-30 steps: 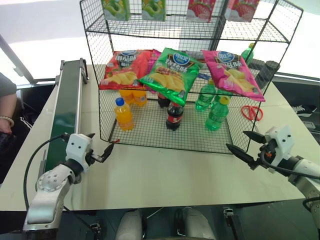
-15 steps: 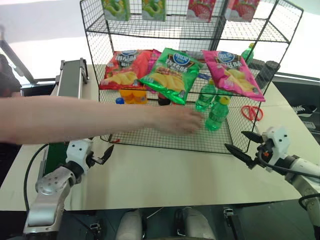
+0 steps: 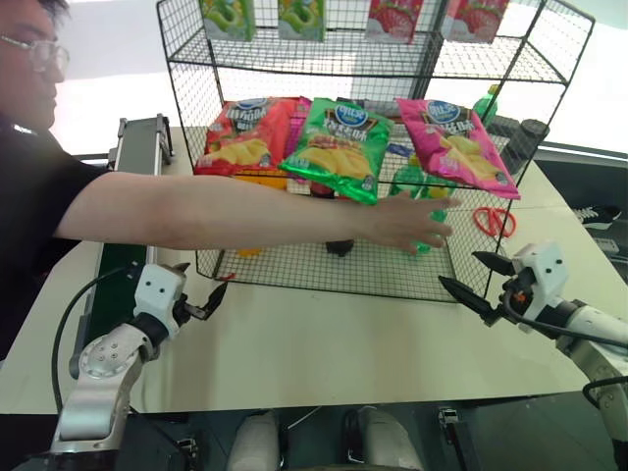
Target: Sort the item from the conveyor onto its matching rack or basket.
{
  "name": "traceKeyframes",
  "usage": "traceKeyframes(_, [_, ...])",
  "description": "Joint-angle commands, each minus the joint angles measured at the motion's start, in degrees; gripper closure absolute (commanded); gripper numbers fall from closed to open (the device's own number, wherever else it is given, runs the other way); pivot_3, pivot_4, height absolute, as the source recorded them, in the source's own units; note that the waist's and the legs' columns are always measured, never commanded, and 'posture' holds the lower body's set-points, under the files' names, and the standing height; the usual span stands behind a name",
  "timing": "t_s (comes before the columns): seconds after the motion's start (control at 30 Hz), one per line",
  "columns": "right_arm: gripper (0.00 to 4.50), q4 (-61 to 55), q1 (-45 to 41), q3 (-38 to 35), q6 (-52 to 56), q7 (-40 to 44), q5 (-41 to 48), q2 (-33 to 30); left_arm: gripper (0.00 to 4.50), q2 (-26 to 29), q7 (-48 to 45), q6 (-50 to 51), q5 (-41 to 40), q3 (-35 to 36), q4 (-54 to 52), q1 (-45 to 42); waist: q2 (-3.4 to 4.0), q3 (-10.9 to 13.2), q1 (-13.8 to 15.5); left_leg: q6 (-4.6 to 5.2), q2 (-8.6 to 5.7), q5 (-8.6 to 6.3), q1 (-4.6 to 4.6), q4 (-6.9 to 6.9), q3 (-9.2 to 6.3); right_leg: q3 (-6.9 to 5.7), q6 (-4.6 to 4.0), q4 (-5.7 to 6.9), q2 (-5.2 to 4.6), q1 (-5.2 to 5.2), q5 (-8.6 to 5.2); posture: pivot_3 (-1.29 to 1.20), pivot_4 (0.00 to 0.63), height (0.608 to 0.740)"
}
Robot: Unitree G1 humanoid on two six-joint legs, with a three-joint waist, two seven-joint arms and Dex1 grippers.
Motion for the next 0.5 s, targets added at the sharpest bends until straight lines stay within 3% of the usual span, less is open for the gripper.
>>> traceKeyframes(0.03, [0.07, -0.7, -0.8, 0.4, -0.8, -0.4, -0.2, 0.7, 0.0, 0.0, 0.4, -1.2, 0.2, 0.5, -1.3, -0.4, 0.0, 0.0, 0.0, 0.0, 0.0, 0.0, 0.0, 0.0, 0.0, 0.0, 0.0, 0.0, 0.0, 0.0, 0.0, 0.0, 0.15, 0.736])
traceKeyframes(0.5, [0.07, 0.4, 0.3, 0.5, -2.4, -0.9, -0.8, 2.2, 0.0, -0.5, 0.8, -1.1, 0.4, -0.7, -0.9, -1.2, -0.01, 0.0, 0.0, 0.0, 0.0, 0.0, 0.0, 0.0, 0.01, 0.0, 0.0, 0.0, 0.0, 0.01, 0.0, 0.0, 0.15, 0.736])
